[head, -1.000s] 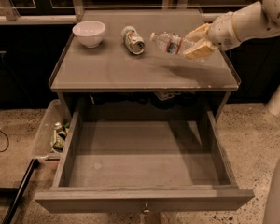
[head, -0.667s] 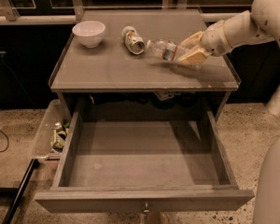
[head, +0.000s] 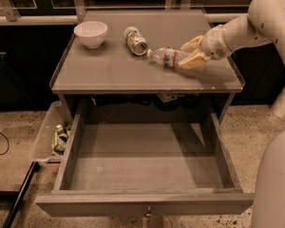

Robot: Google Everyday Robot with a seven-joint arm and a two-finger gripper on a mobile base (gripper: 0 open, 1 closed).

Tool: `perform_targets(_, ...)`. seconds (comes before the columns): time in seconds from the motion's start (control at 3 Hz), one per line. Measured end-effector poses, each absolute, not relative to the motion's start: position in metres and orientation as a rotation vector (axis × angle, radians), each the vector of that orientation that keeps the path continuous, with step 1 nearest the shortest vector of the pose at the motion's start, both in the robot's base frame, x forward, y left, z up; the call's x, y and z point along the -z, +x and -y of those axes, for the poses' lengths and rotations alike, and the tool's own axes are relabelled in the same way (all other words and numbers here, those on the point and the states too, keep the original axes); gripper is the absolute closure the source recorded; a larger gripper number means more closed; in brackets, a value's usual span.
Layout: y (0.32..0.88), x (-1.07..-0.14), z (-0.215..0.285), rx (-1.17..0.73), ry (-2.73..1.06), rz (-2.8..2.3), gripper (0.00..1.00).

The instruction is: Pick water bottle from top drawer and place on counter

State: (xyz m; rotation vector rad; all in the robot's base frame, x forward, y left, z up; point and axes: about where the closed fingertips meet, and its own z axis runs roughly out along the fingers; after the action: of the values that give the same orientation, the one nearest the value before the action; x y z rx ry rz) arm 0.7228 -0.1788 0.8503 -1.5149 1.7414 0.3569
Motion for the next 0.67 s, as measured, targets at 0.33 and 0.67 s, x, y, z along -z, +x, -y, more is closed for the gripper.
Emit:
perform_targets(0.33,0.7228,-0.8503,0.1787,-0.357,-1.515,-1.741,0.57)
perform_targets(0.67,0.7228,-0.8503,0.1787,-0.357,-1.515,-1.741,0.34)
